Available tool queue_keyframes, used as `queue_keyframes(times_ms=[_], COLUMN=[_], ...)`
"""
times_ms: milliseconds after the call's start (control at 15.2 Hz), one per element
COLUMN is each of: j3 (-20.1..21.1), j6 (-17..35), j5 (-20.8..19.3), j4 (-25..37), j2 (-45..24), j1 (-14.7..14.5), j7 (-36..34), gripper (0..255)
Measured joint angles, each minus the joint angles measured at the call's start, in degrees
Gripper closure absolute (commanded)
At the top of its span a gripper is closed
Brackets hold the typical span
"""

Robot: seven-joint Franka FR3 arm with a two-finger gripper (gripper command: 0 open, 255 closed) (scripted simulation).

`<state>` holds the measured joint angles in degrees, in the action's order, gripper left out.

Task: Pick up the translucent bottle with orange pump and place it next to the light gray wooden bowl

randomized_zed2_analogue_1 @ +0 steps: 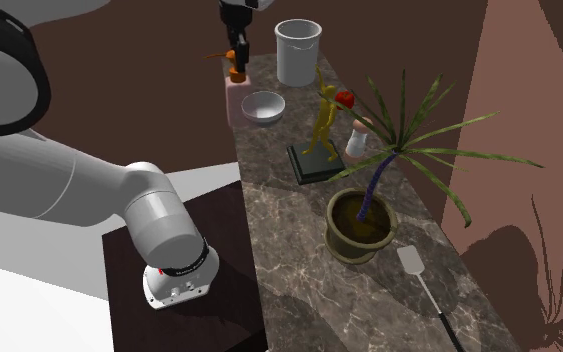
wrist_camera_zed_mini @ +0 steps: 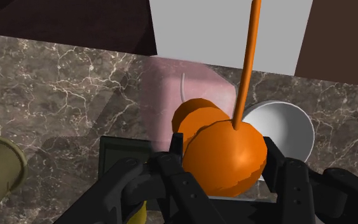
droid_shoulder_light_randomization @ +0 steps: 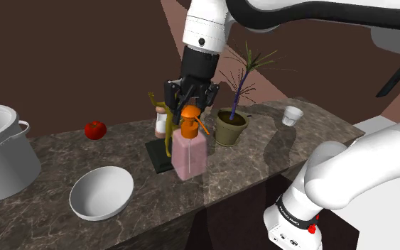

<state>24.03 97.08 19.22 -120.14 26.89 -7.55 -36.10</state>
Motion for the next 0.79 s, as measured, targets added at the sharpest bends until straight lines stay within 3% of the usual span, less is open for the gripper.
queue_keyframes(times_ms=[792], j3=[1.49], j6=[9.03], j5=[1.35], j4=[-9.35], j2=[0.27], j1=[-0.57], j7=[1.48], gripper=[255])
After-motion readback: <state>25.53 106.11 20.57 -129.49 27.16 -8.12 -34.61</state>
